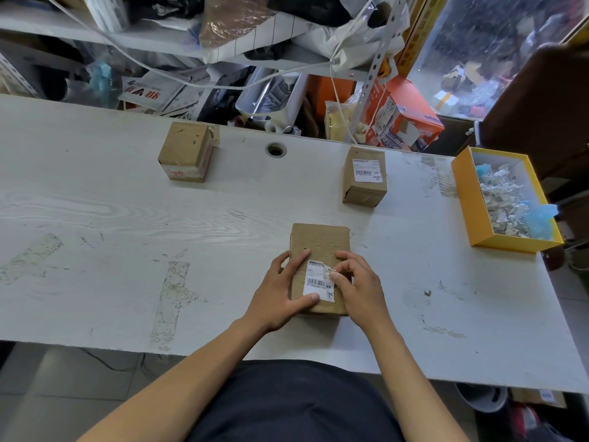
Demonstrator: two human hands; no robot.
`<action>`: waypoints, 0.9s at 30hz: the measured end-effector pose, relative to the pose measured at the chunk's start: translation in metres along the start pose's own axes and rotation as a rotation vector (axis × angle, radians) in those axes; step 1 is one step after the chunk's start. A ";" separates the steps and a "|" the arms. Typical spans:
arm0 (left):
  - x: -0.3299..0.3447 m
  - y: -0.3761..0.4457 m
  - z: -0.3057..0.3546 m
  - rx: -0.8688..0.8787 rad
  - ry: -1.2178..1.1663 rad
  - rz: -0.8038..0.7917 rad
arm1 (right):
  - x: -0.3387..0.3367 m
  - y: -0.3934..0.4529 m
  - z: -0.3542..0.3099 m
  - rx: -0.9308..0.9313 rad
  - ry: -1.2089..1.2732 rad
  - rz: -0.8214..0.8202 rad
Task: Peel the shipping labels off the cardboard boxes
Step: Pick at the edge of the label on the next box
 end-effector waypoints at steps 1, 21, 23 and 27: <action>0.000 0.000 0.000 0.000 0.000 -0.001 | 0.000 0.000 0.000 -0.001 0.002 0.001; 0.000 0.000 0.000 -0.002 -0.005 -0.003 | -0.001 -0.002 -0.003 -0.007 -0.002 -0.002; 0.000 0.000 -0.001 -0.003 -0.007 -0.003 | -0.001 -0.002 -0.003 -0.004 -0.001 0.000; 0.000 0.000 -0.001 -0.008 0.002 -0.004 | -0.001 -0.003 -0.004 -0.001 0.007 -0.006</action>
Point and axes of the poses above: each hand's wrist, its own y-axis towards the middle knuckle, its own x-axis out of the palm, z = x × y, the point moved 10 cm from there along y, towards the middle knuckle, and after that the axes turned 3 degrees about z, right-handed, at the moved point
